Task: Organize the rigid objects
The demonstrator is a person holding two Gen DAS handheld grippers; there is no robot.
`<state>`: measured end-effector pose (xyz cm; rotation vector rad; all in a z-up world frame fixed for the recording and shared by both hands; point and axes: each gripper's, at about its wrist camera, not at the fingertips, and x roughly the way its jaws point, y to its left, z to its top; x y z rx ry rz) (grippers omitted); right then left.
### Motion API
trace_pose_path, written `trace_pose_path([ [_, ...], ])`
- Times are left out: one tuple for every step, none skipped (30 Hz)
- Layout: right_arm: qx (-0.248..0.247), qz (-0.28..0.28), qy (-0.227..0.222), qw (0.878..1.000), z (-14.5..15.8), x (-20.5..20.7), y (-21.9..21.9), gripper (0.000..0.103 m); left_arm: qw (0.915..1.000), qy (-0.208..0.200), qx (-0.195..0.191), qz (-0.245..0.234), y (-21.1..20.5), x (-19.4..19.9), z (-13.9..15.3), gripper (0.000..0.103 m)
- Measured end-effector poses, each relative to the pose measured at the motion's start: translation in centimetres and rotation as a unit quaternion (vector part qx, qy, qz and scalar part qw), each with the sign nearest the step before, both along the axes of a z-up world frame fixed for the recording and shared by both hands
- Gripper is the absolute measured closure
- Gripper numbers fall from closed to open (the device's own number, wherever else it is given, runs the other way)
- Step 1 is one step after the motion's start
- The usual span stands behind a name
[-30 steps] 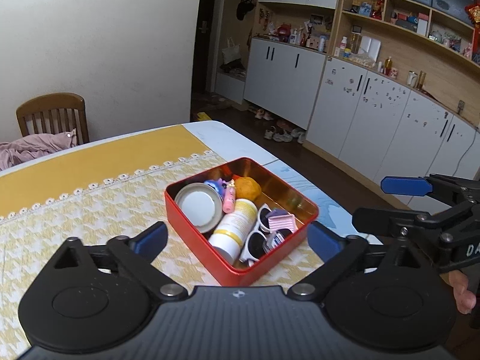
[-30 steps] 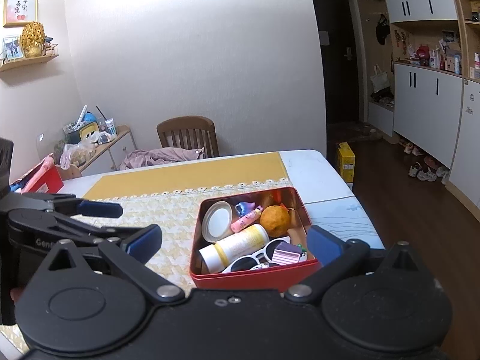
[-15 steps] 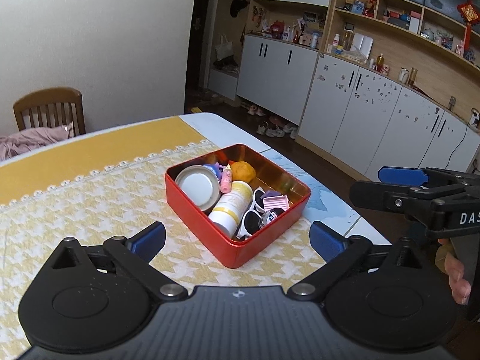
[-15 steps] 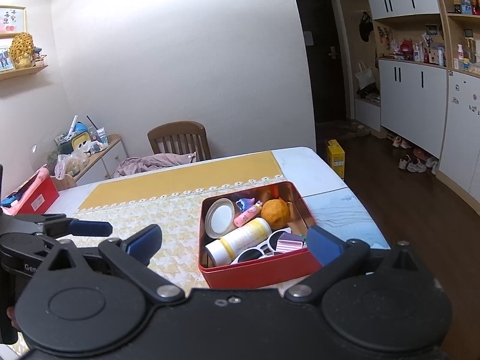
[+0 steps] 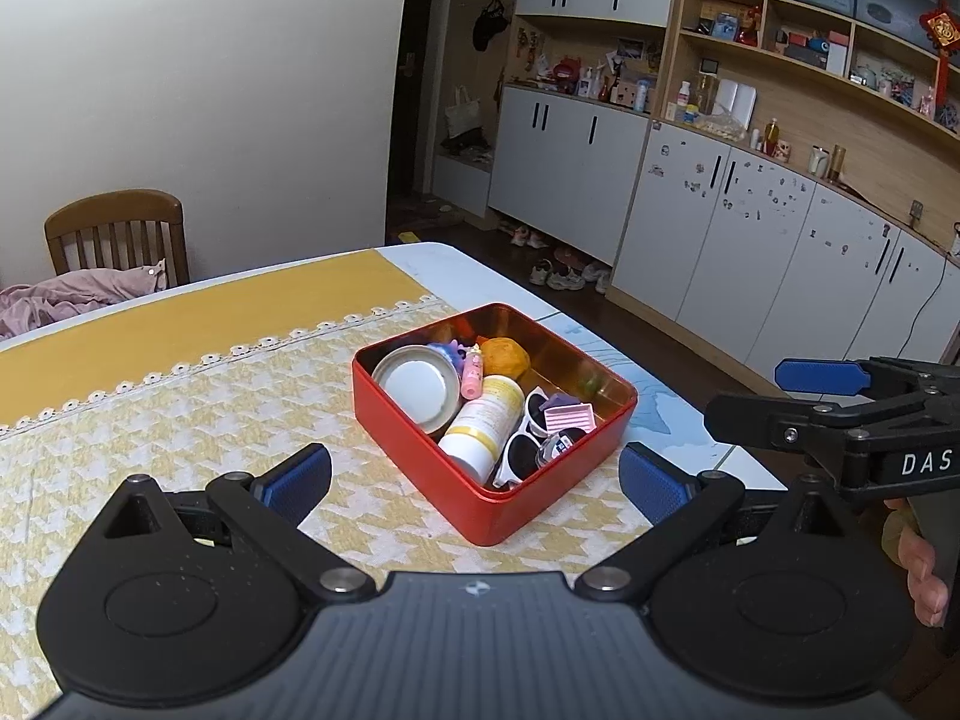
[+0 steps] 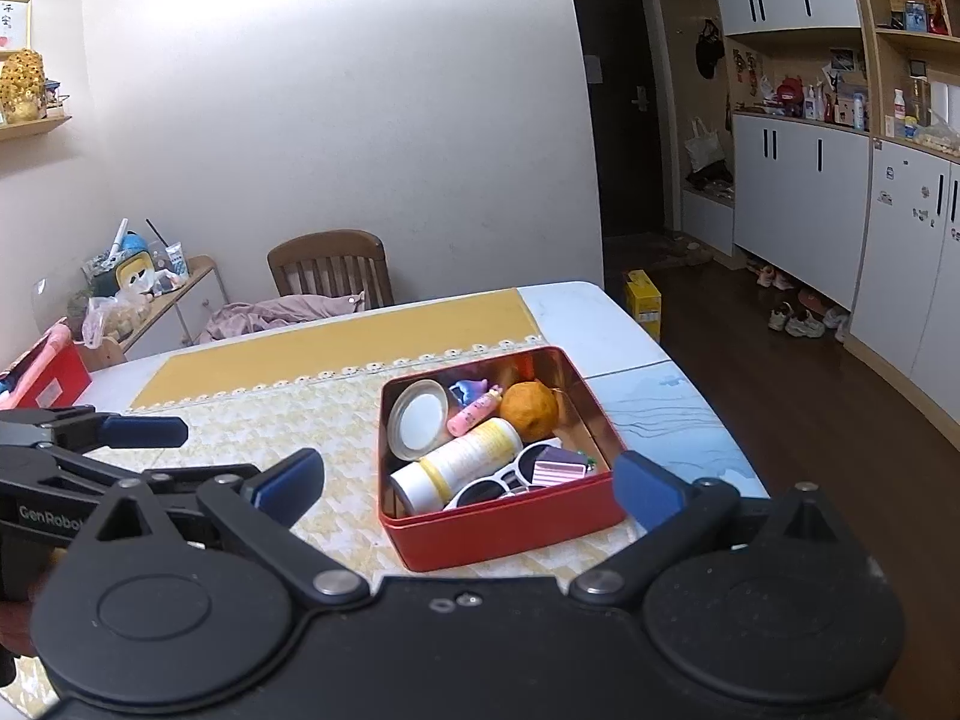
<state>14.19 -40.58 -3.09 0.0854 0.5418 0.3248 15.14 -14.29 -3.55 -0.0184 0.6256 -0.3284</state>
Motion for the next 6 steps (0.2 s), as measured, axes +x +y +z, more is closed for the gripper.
trace_pose_path([
  [0.000, -0.001, 0.001, 1.000, -0.01, 0.02, -0.06, 0.000, 1.0000, -0.001, 0.002, 0.001, -0.01, -0.03, -0.01, 0.000],
  [0.001, -0.001, 0.003, 1.000, -0.08, 0.10, -0.09, 0.000, 1.0000, -0.002, 0.004, 0.001, -0.03, -0.05, 0.00, 0.000],
  [0.000, -0.003, 0.004, 1.000, -0.13, 0.12, -0.07, 0.000, 1.0000, -0.003, 0.004, 0.001, -0.01, -0.03, -0.02, 0.000],
  [0.000, -0.005, 0.006, 1.000, -0.15, 0.11, -0.06, 0.000, 1.0000, -0.002, 0.004, 0.002, 0.02, 0.00, -0.05, 0.000],
  [0.001, -0.005, 0.008, 1.000, -0.22, 0.12, -0.15, 0.000, 1.0000, -0.001, 0.004, 0.004, 0.07, 0.01, -0.04, 0.000],
  [0.000, -0.005, 0.010, 1.000, -0.27, 0.15, -0.14, 0.000, 1.0000, 0.000, 0.003, 0.006, 0.18, 0.01, -0.05, 0.000],
])
